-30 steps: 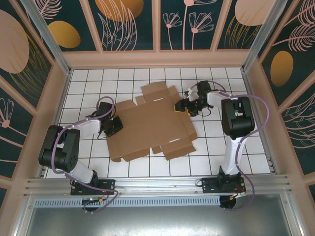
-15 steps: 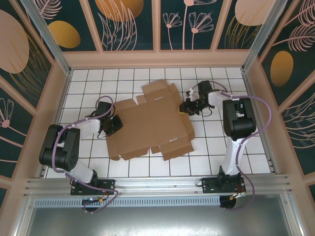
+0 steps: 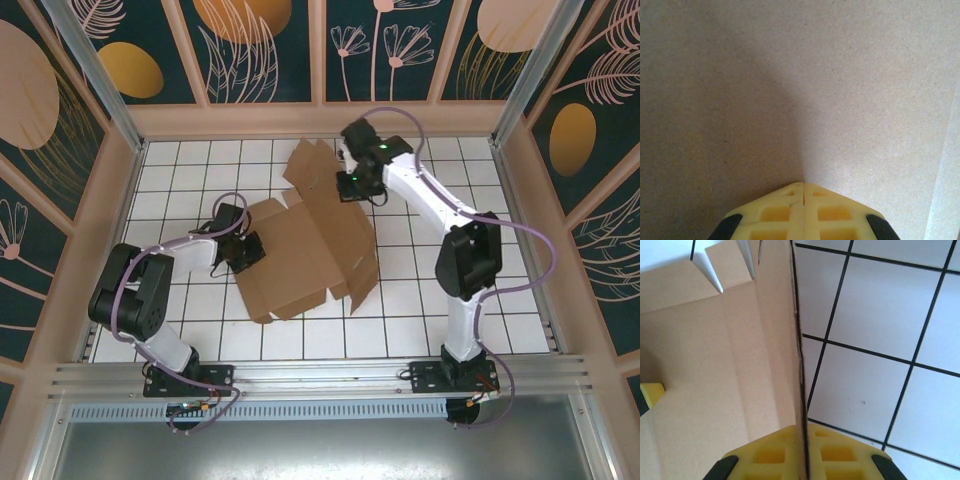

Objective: Fold the paper box

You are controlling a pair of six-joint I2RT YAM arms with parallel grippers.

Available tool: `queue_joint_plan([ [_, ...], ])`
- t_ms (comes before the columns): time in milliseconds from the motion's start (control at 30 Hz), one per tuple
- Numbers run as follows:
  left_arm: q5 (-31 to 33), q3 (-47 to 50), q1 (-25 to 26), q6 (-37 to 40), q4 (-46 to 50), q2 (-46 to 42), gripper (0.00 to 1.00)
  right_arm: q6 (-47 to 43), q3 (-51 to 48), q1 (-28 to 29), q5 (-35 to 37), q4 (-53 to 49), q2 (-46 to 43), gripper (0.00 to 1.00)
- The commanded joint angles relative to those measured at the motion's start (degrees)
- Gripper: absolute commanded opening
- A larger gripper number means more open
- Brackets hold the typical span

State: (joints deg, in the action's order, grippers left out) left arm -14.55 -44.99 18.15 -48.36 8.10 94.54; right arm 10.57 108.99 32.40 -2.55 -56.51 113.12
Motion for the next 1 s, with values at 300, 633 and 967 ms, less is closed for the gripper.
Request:
queue_joint_plan([
  [300, -1.62, -4.39, 1.45, -2.96, 1.05, 3.32, 0.0, 9.86, 27.15, 20.23, 22.63, -16.53, 20.96, 0.14],
  [633, -1.89, -3.78, 1.45, -3.29, 0.31, 3.34, 0.0, 12.46, 26.78, 22.97, 10.45, -6.92, 21.84, 0.18],
  [967, 0.7, -4.77, 0.51, -2.23, 3.23, 2.66, 0.0, 9.18, 21.72, 16.94, 19.76, -10.55, 13.23, 0.2],
])
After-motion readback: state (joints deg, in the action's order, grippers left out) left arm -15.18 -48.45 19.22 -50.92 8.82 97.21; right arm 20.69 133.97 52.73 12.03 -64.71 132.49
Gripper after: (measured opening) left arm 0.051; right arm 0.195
